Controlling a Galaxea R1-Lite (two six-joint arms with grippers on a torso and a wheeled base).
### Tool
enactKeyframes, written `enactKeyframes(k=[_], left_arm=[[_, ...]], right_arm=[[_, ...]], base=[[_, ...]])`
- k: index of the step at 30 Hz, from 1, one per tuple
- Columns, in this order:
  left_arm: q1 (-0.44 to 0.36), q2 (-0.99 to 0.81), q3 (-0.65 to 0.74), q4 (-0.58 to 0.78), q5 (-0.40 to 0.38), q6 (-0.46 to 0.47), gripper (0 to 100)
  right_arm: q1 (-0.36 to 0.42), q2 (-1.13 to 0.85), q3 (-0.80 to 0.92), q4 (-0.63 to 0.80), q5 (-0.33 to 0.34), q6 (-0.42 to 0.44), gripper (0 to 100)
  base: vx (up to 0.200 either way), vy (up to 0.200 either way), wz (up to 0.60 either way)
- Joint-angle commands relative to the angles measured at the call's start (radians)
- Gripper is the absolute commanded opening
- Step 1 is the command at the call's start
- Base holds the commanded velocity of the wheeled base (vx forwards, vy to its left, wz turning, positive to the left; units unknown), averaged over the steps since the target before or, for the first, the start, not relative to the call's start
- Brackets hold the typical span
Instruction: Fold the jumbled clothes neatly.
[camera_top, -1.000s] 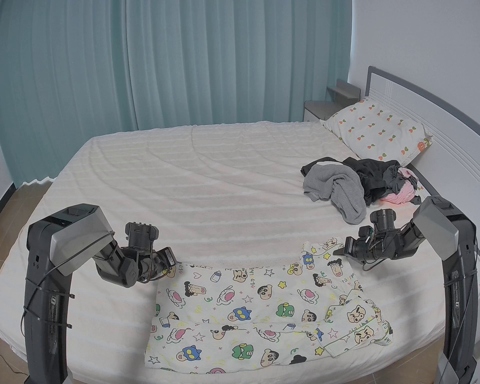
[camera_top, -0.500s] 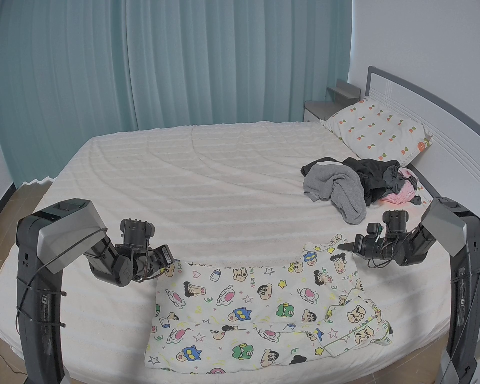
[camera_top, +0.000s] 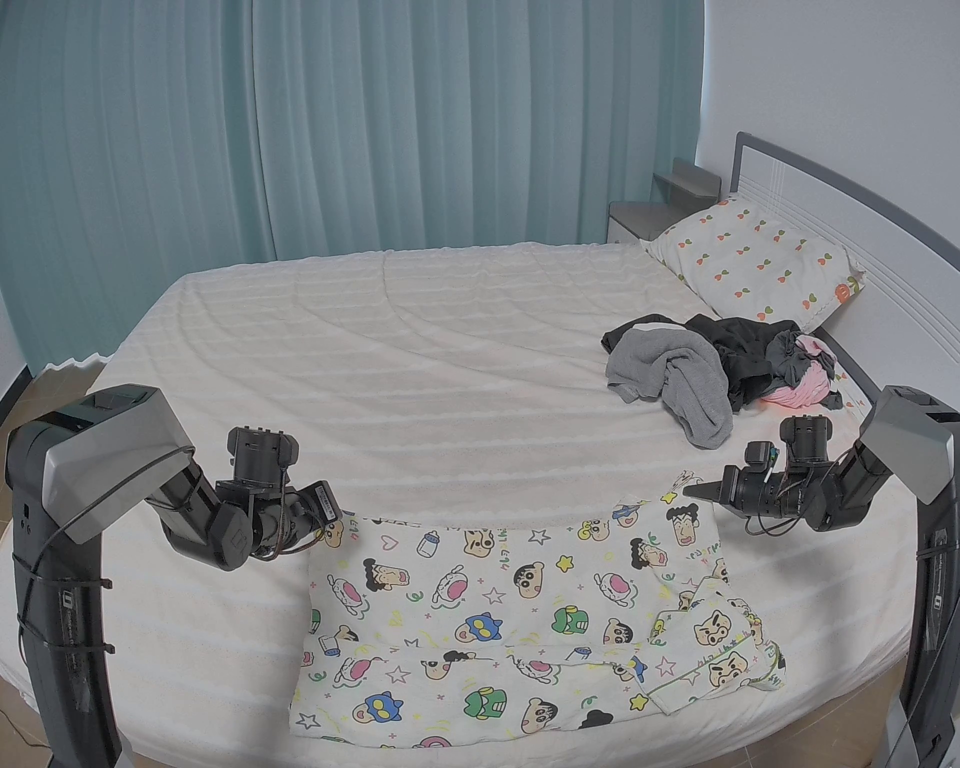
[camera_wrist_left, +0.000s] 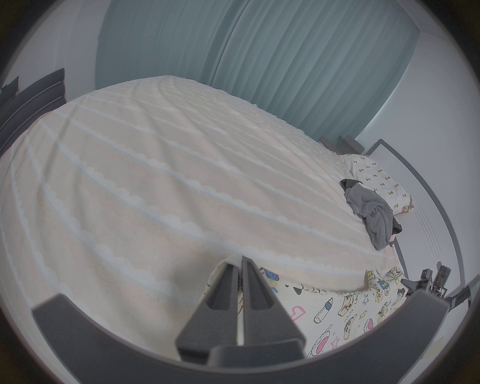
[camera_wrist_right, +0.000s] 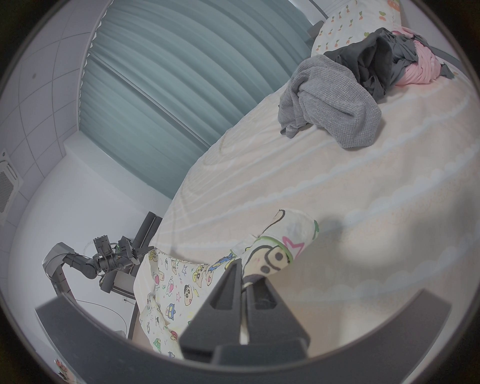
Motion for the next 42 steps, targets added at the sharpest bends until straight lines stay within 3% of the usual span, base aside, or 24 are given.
enactKeyframes(k=[1,12,16,27,29,36,42], left_arm=[[0.0,-0.053,0.037,0.0,-0.002,0.001,0],[-0.01,-0.116,0.151,-0.019,-0.009,0.008,0],[-0.014,-0.14,0.231,-0.095,-0.009,0.008,0],[-0.045,-0.174,0.441,-0.181,-0.019,0.031,0],[-0.046,-0.174,0.445,-0.184,-0.02,0.031,0],[-0.059,-0.166,0.599,-0.236,-0.069,0.153,0],[-0.066,-0.157,0.668,-0.279,-0.075,0.179,0]], right_arm=[[-0.002,-0.037,0.043,0.0,0.028,-0.026,0],[-0.011,-0.089,0.15,0.0,0.071,-0.125,0],[-0.028,-0.119,0.186,0.0,0.091,-0.144,0],[-0.037,-0.134,0.319,0.008,0.09,-0.354,0],[-0.037,-0.134,0.324,0.008,0.09,-0.358,0],[-0.034,-0.132,0.39,0.013,0.088,-0.411,0],[-0.034,-0.134,0.44,0.028,0.084,-0.418,0]], base=[[0.0,0.0,0.0],[0.0,0.0,0.0],[0.0,0.0,0.0],[0.0,0.0,0.0],[0.0,0.0,0.0],[0.0,0.0,0.0],[0.0,0.0,0.0]])
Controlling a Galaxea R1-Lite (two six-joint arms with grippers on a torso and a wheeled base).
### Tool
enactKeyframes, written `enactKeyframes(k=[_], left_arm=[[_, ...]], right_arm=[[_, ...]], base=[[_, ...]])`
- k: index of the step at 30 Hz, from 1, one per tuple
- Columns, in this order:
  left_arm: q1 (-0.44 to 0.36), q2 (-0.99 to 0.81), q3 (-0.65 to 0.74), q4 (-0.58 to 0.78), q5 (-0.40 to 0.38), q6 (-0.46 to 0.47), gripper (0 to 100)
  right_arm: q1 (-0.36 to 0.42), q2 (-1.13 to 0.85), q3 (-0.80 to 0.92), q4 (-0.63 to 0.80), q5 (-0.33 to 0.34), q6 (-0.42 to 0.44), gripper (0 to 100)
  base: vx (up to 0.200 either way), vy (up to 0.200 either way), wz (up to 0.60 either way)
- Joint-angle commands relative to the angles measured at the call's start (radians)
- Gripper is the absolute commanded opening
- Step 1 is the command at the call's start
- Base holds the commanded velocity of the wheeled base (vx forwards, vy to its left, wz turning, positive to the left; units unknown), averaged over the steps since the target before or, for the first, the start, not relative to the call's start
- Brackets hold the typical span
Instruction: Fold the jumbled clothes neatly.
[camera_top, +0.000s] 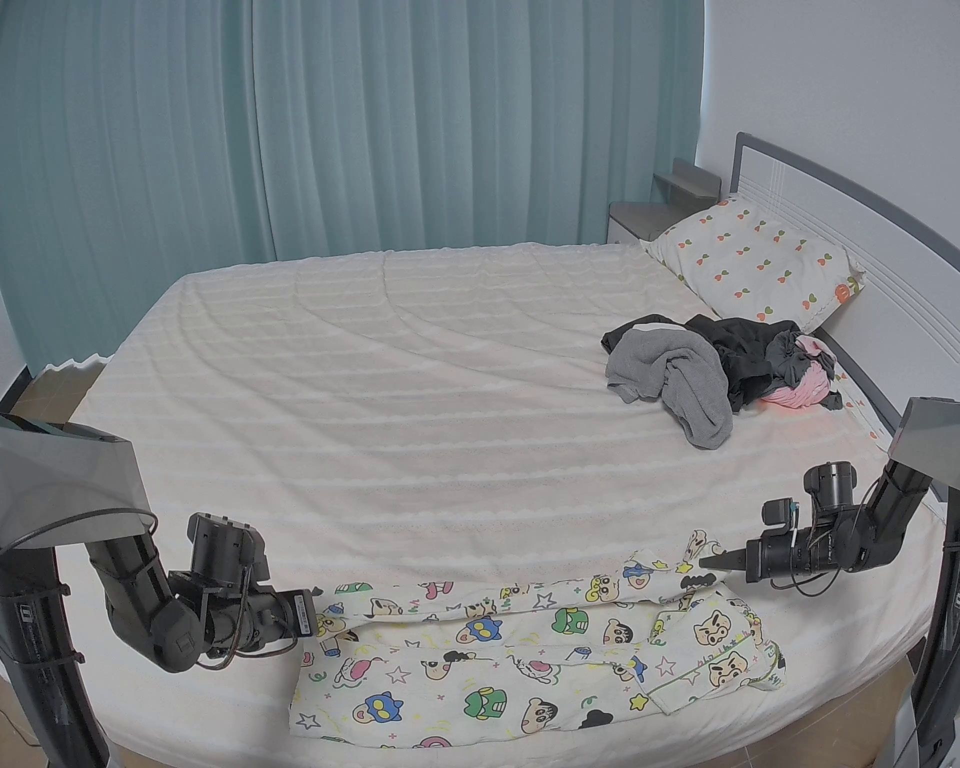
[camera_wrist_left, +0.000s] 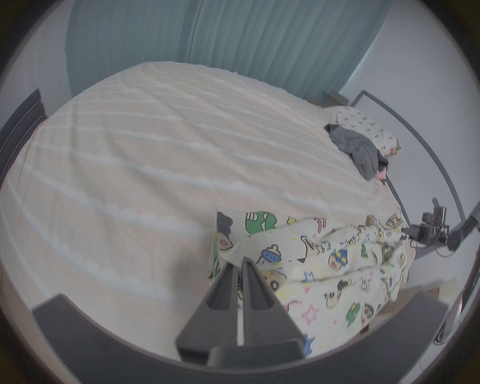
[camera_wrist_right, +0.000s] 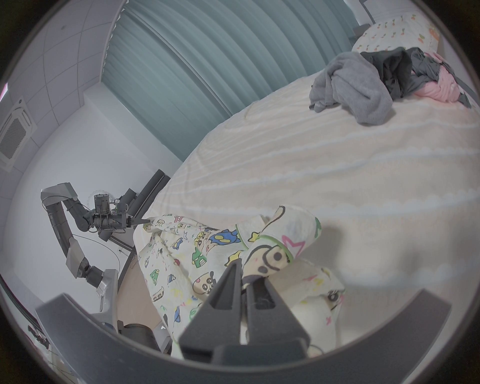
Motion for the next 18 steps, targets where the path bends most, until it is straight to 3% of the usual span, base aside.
enactKeyframes(k=[1,7,14,18], left_arm=[[-0.009,0.025,0.06,-0.017,-0.003,0.009,0],[-0.009,0.055,0.092,-0.017,-0.012,0.023,0],[-0.01,0.075,0.147,-0.018,-0.029,0.124,0],[-0.01,0.077,0.153,-0.018,-0.029,0.135,0]], right_arm=[[0.001,0.0,0.062,0.012,-0.006,-0.006,0],[-0.013,0.001,0.091,0.013,-0.019,-0.008,0],[-0.016,-0.016,0.127,0.015,-0.057,-0.014,0],[-0.015,-0.02,0.151,0.013,-0.115,-0.031,0]], base=[[0.0,0.0,0.0],[0.0,0.0,0.0],[0.0,0.0,0.0],[0.0,0.0,0.0]])
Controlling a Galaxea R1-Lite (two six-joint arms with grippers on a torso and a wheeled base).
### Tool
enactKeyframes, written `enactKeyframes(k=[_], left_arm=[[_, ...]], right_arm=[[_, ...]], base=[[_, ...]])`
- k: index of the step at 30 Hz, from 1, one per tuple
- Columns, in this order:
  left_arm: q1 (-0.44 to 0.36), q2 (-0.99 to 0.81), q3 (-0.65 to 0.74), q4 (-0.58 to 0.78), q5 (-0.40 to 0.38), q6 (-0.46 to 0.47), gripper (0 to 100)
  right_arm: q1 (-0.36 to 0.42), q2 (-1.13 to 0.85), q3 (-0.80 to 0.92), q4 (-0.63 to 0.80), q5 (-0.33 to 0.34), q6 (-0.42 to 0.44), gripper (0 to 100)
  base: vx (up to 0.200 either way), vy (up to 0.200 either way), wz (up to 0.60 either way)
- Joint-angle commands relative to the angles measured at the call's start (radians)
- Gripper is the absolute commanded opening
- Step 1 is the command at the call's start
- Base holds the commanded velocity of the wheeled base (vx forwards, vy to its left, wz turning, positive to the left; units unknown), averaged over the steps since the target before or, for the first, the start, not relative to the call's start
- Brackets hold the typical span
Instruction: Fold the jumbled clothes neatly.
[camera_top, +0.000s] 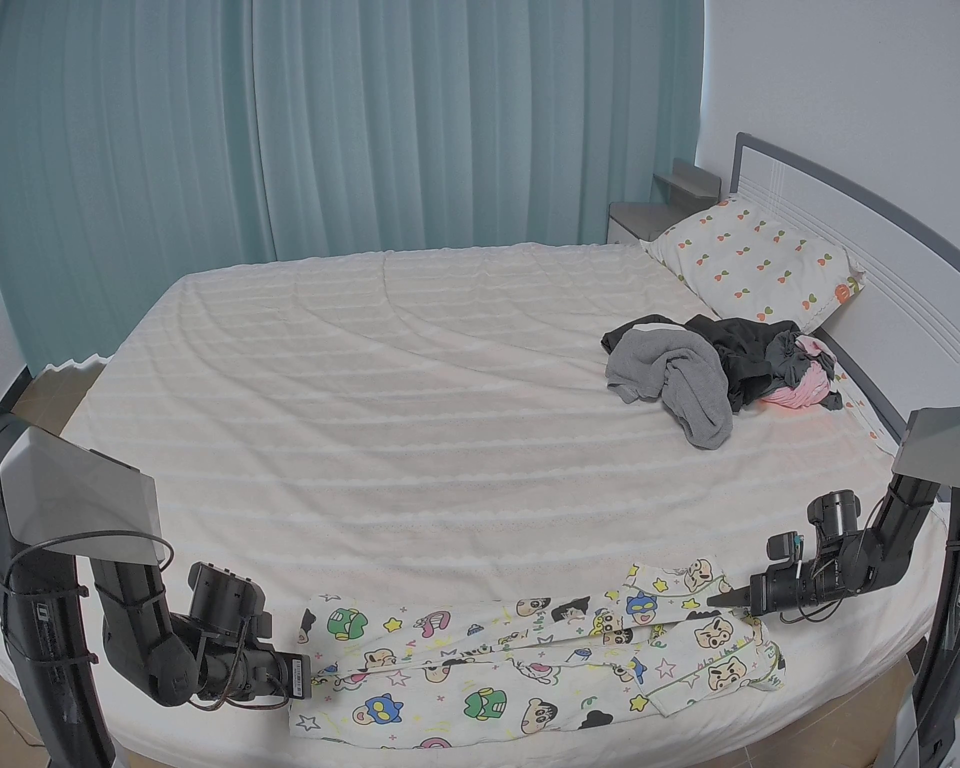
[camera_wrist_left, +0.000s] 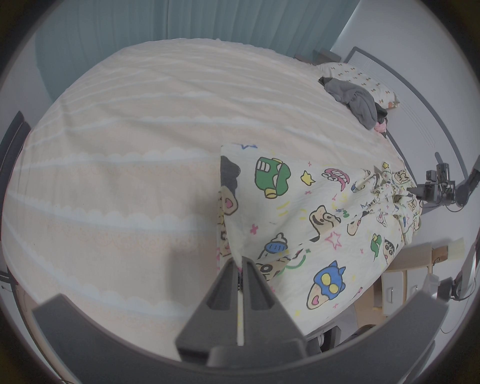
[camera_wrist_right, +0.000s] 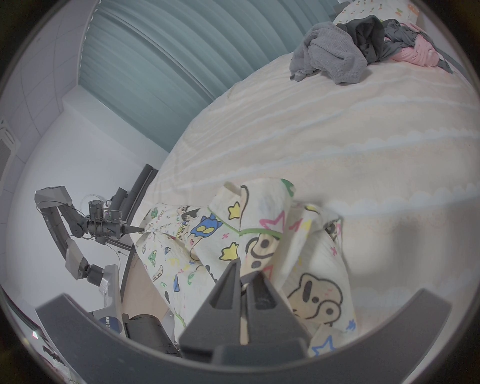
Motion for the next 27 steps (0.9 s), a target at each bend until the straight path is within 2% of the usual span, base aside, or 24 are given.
enactKeyframes(k=[1,6,9,14,20,21,22,27], left_arm=[[0.0,0.014,0.011,0.0,0.001,0.006,0],[-0.002,0.016,0.022,0.0,0.001,0.009,0],[-0.002,0.021,0.022,0.0,0.003,0.035,0],[-0.002,0.021,0.018,-0.001,0.003,0.035,0],[-0.002,0.022,0.023,-0.03,0.004,0.035,0],[-0.002,0.03,0.025,-0.044,0.008,0.035,100],[-0.002,0.03,0.025,-0.044,0.008,0.035,100],[0.015,0.039,0.037,-0.078,0.006,0.026,100]], right_arm=[[0.001,-0.014,0.029,0.0,-0.018,-0.017,0],[0.001,-0.02,0.044,0.0,-0.028,-0.021,0],[-0.001,-0.022,0.057,0.0,-0.057,-0.038,0],[0.001,-0.032,0.081,0.0,-0.073,-0.046,0],[0.001,-0.034,0.103,0.0,-0.122,-0.072,0],[0.001,-0.034,0.104,0.0,-0.123,-0.073,0],[0.001,-0.034,0.104,0.0,-0.123,-0.073,100],[-0.015,-0.051,0.117,-0.002,-0.131,-0.073,100]], base=[[0.0,0.0,0.0],[0.0,0.0,0.0],[0.0,0.0,0.0],[0.0,0.0,0.0],[0.0,0.0,0.0],[0.0,0.0,0.0],[0.0,0.0,0.0],[0.0,0.0,0.0]])
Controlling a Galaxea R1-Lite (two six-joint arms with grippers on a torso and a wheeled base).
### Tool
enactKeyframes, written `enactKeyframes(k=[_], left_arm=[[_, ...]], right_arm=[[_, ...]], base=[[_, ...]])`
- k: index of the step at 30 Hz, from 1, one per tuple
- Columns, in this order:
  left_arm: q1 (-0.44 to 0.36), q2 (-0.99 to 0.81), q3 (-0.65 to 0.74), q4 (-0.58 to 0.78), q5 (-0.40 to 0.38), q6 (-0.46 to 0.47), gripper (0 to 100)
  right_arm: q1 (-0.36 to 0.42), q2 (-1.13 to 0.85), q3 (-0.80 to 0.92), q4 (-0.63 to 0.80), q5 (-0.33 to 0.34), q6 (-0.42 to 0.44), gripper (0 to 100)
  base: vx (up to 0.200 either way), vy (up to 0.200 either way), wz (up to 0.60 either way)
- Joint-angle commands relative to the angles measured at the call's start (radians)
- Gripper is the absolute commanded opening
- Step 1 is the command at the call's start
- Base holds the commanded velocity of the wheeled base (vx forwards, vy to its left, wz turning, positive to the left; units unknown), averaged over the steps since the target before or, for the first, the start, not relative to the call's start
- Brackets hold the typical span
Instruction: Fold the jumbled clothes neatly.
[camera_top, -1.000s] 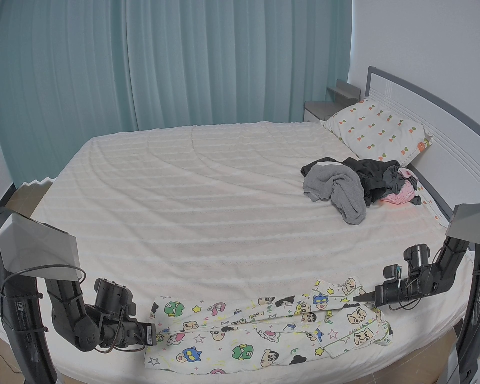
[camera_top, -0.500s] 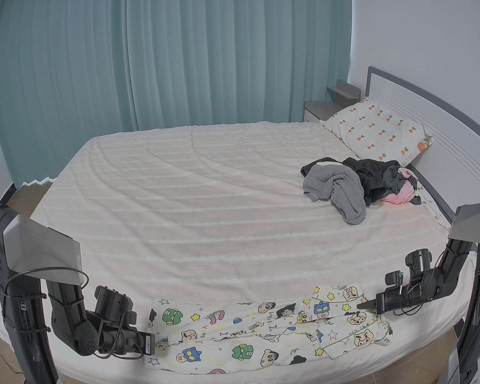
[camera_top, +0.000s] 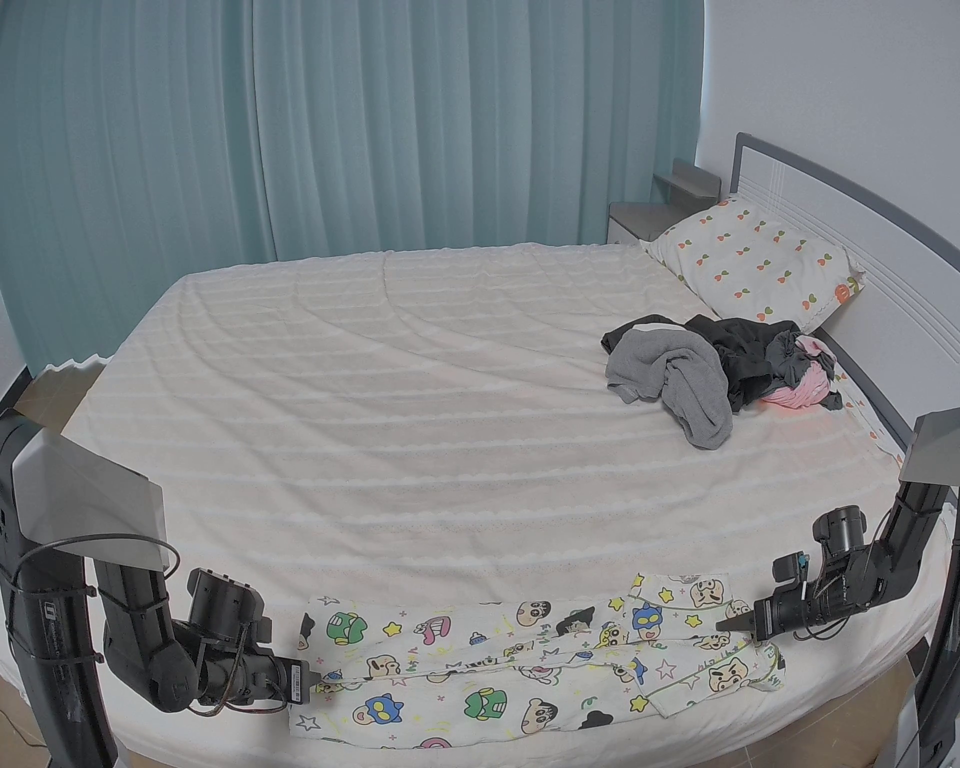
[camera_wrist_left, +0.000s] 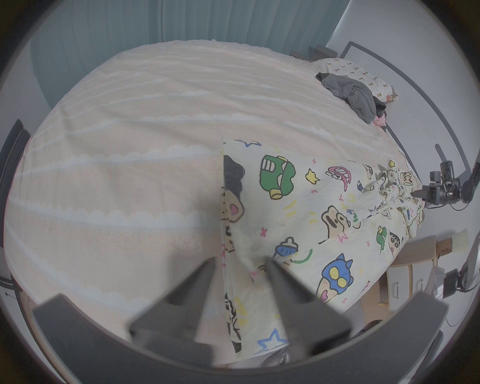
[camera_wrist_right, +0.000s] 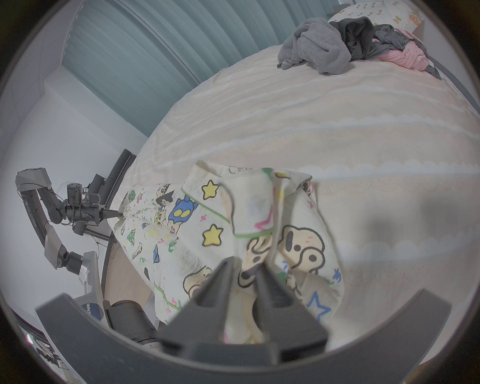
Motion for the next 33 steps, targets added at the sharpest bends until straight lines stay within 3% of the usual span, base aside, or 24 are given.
enactKeyframes(k=[1,6,12,15,19,21,22,24,26,29,33], left_arm=[[0.019,0.008,0.013,-0.017,-0.003,-0.003,100],[0.092,-0.012,0.05,-0.083,-0.017,-0.019,100],[0.205,-0.043,0.11,-0.197,-0.155,-0.097,100],[0.243,-0.077,0.124,-0.252,-0.229,-0.223,100],[0.233,-0.101,0.098,-0.32,-0.272,-0.517,100],[0.225,-0.097,0.094,-0.355,-0.295,-0.612,100],[0.224,-0.088,0.099,-0.387,-0.306,-0.658,100],[0.224,-0.083,0.102,-0.401,-0.303,-0.658,100],[0.227,-0.072,0.124,-0.441,-0.303,-0.654,100],[0.227,-0.04,0.147,-0.481,-0.293,-0.648,100],[0.227,-0.014,0.179,-0.539,-0.29,-0.645,100]], right_arm=[[-0.021,-0.024,0.013,-0.002,0.0,-0.001,100],[-0.07,-0.125,0.025,0.0,0.001,0.0,100],[-0.095,-0.226,0.063,0.0,0.001,0.008,100],[-0.07,-0.284,0.082,-0.008,0.017,0.051,100],[0.053,-0.297,0.06,-0.016,0.006,0.192,100],[0.102,-0.292,0.045,-0.026,0.004,0.267,100],[0.162,-0.284,0.028,-0.037,-0.005,0.352,100],[0.183,-0.28,0.019,-0.043,-0.013,0.385,100],[0.251,-0.251,-0.012,-0.063,-0.052,0.485,100],[0.307,-0.179,-0.064,-0.091,-0.12,0.559,100],[0.33,-0.088,-0.087,-0.092,-0.21,0.563,100]], base=[[0.0,0.0,0.0],[0.0,0.0,0.0],[0.0,0.0,0.0],[0.0,0.0,0.0],[0.0,0.0,0.0],[0.0,0.0,0.0],[0.0,0.0,0.0],[0.0,0.0,0.0],[0.0,0.0,0.0],[0.0,0.0,0.0],[0.0,0.0,0.0]])
